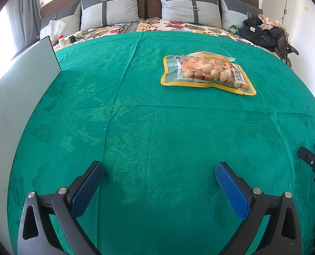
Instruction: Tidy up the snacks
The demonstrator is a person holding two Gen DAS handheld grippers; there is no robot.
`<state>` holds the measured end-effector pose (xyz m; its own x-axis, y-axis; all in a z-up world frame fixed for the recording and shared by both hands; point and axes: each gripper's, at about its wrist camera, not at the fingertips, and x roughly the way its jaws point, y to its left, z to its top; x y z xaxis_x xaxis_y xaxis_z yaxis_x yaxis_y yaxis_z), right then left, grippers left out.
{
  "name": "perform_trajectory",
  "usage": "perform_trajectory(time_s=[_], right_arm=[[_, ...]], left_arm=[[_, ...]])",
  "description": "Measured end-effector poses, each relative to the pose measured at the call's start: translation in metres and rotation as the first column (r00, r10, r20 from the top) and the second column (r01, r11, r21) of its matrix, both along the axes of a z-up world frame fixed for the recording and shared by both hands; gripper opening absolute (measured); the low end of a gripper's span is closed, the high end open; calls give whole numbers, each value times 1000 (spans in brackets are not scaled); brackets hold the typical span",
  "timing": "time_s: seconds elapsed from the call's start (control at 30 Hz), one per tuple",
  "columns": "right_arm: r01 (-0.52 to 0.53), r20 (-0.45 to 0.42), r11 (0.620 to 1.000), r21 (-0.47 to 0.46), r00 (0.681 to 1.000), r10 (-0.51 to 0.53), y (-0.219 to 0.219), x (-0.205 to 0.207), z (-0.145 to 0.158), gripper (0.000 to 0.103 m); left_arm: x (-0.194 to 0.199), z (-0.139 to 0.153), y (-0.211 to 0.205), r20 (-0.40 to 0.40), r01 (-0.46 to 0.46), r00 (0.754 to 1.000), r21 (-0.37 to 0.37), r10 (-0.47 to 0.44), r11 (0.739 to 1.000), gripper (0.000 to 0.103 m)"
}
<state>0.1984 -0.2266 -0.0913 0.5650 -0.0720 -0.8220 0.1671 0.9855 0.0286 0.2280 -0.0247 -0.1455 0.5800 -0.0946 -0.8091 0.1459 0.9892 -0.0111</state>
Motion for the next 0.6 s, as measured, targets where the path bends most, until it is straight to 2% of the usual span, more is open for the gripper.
perform_trajectory(time_s=[0.6], right_arm=[[0, 0, 1000, 0, 1000, 0, 0, 0, 0, 95]], left_arm=[[0, 0, 0, 0, 0, 1000, 0, 0, 1000, 103]])
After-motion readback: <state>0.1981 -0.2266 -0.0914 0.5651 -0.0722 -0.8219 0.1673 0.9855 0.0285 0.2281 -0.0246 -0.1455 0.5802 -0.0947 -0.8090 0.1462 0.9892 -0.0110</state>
